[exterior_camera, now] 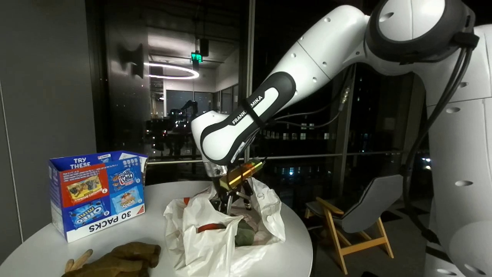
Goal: Remove the moose, radish and eraser from the plastic bag and place them on the table.
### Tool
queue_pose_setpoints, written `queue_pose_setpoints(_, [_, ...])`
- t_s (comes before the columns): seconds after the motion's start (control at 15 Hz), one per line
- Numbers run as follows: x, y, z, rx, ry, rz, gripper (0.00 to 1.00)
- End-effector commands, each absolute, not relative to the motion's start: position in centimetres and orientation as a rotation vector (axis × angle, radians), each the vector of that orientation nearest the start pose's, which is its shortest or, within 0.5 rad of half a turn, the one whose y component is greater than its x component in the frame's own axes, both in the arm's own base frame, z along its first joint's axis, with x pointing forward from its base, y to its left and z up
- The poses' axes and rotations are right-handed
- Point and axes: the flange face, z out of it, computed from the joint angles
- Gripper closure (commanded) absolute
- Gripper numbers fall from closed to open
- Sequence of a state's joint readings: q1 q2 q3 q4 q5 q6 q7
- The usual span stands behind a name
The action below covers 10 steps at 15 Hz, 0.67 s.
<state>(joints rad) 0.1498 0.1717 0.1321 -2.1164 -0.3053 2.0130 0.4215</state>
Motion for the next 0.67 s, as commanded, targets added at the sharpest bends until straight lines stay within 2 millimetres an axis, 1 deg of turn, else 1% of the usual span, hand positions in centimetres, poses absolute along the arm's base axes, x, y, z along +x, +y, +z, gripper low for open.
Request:
queue_pose_setpoints(0.0, [53.0,12.8,29.7,-3.593,0.101,0.217,0.00])
queue_pose_setpoints(0.13, [53.1,12.7,28.8,-3.663,0.187,0.164,0.00])
queue_pose_setpoints(0.27, [52.9,13.2,28.0,-3.662,0.167,0.231,0.00])
queue_pose_setpoints(0.33, [52.7,13.6,27.8,-3.619,0.104,0.279,0.00])
queue_pose_setpoints(0.47, [52.7,14.1,27.6,-3.536,0.040,0.355,0.00])
queue_pose_setpoints(0.6, [52.7,14.0,27.4,-3.479,0.057,0.461,0.00])
